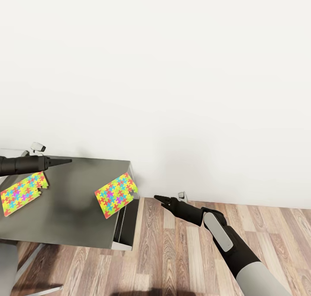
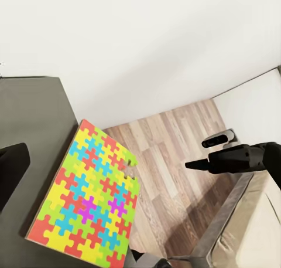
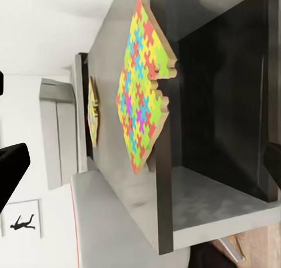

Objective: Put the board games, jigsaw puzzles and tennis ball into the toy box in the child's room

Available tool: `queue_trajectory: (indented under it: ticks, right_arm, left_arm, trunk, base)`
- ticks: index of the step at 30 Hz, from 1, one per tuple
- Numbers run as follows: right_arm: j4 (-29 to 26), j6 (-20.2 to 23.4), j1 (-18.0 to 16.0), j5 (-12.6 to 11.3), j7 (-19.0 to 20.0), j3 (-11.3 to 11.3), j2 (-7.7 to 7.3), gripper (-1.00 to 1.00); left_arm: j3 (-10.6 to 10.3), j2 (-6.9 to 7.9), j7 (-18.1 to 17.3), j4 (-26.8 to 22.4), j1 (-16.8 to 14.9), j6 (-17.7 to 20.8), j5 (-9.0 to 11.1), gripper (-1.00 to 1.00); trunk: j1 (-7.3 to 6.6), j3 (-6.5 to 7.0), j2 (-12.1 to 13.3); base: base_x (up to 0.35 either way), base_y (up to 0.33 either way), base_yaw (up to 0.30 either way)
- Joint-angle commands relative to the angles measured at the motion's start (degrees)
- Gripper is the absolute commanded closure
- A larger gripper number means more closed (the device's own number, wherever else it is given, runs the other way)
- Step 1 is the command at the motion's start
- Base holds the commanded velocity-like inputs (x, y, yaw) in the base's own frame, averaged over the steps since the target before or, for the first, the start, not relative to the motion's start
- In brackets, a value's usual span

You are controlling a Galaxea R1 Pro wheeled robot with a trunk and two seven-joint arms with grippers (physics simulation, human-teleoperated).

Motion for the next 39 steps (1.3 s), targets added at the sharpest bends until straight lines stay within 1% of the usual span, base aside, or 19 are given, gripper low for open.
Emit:
queue_trajectory:
  ticks: [1,3,5,7,9,12,13,16,19,22,26,39]
  right_arm:
    - [0.0,0.1,0.0,-0.2,0.0,0.1,-0.01,-1.0]
    - [0.0,0.1,0.0,-0.2,0.0,0.1,0.01,-1.0]
    - [0.0,0.1,0.0,-0.2,0.0,0.2,0.03,-1.0]
    - [0.0,0.1,0.0,-0.2,0.0,0.2,0.04,-1.0]
    - [0.0,0.1,0.0,-0.2,0.0,0.3,0.04,-1.0]
    - [0.0,0.1,0.0,-0.2,0.0,0.3,0.05,-1.0]
    - [0.0,0.1,0.0,-0.2,0.0,0.3,0.05,-1.0]
    - [0.0,0.1,0.0,-0.2,0.0,0.3,0.05,-1.0]
    - [0.0,0.1,0.0,-0.2,0.0,0.3,0.05,-1.0]
    - [0.0,0.1,0.0,-0.2,0.0,0.4,0.05,-1.0]
    - [0.0,0.1,0.0,-0.2,0.0,0.4,0.05,-1.0]
    - [-0.1,0.1,0.0,-0.2,0.0,0.4,0.05,-1.0]
  left_arm:
    - [0.0,0.04,-0.2,-0.1,0.0,0.6,0.0,-1.0]
    - [0.0,0.13,-0.2,-0.5,0.0,0.6,0.1,-1.0]
    - [0.0,0.72,-0.2,-1.7,0.4,0.8,1.2,-1.0]
    - [0.0,1.32,-0.2,-3.1,1.1,1.4,2.8,-1.0]
    - [0.0,2.03,-0.2,-5.1,2.2,2.5,5.3,-1.0]
    - [-0.1,3.1,-0.2,-8.7,4.3,4.6,9.7,-1.0]
    - [-0.3,3.69,-0.2,-11.3,5.8,5.7,12.6,-1.0]
    - [-0.7,4.71,-0.2,-15.1,7.8,6.9,16.0,-1.0]
    - [-1.1,6.0,-0.2,-17.8,9.0,7.9,18.1,-1.0]
    - [-1.6,6.84,-0.2,-19.2,9.6,8.8,19.2,-1.0]
    - [-2.3,7.45,-0.2,-20.3,10.1,9.4,20.0,-1.0]
    - [-2.7,7.89,-0.2,-20.9,10.3,9.7,20.4,-1.0]
  trunk:
    - [0.24,-0.24,-0.5]
    - [0.46,-0.42,-0.9]
    - [0.46,-0.42,-0.9]
    - [0.46,-0.42,-0.9]
    - [0.46,-0.42,-0.9]
    - [0.46,-0.42,-0.9]
    - [0.46,-0.42,-0.9]
    - [0.46,-0.42,-0.9]
    - [0.46,-0.42,-0.9]
    - [0.46,-0.42,-0.9]
    - [0.46,-0.42,-0.9]
    - [0.46,-0.42,-0.9]
  base:
    - [0.0,0.0,0.0]
    - [0.0,0.0,0.0]
    - [0.0,0.0,0.0]
    - [0.0,0.0,0.0]
    - [0.0,0.0,0.0]
    - [0.0,0.0,0.0]
    - [0.0,0.0,0.0]
    - [0.0,0.0,0.0]
    - [0.0,0.0,0.0]
    - [0.0,0.0,0.0]
    - [0.0,0.003,0.0]
    - [0.0,0.109,0.0]
